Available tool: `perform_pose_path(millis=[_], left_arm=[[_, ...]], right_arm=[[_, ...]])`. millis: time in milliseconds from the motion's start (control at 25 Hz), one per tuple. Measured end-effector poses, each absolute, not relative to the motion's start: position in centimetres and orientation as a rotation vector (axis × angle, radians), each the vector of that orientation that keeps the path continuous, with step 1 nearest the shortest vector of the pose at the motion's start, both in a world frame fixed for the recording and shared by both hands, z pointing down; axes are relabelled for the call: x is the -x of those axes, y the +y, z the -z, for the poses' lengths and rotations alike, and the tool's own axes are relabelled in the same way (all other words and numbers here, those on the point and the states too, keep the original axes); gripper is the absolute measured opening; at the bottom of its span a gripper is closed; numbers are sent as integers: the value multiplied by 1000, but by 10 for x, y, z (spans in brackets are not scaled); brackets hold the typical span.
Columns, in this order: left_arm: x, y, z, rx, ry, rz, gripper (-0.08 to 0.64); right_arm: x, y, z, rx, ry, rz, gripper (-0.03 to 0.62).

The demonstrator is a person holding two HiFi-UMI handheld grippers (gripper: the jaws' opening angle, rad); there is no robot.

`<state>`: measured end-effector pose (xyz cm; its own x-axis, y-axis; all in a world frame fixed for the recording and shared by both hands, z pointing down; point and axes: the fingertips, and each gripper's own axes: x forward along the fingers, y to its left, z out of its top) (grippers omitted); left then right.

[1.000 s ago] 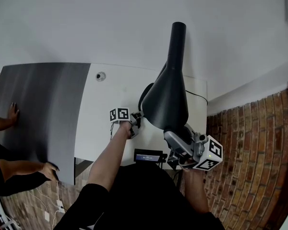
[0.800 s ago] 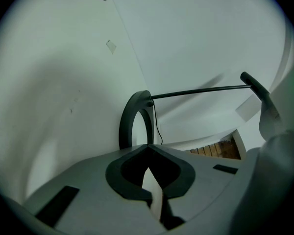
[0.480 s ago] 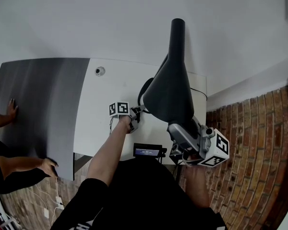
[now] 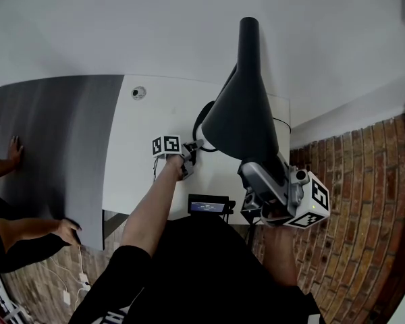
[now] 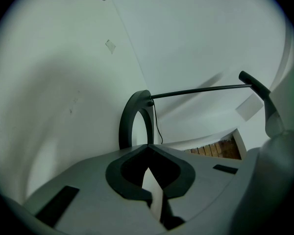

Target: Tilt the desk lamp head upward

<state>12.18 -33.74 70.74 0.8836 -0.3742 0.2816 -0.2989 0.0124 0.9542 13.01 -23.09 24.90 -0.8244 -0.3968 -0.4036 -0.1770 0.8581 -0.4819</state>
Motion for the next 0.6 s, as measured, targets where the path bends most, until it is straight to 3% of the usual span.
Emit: perform_pose_path(millis=[600], left_arm=[[-121,-338,-706,-1587,-541,63,9]], right_arm=[[-128,-233,-229,426,2532,560,107]])
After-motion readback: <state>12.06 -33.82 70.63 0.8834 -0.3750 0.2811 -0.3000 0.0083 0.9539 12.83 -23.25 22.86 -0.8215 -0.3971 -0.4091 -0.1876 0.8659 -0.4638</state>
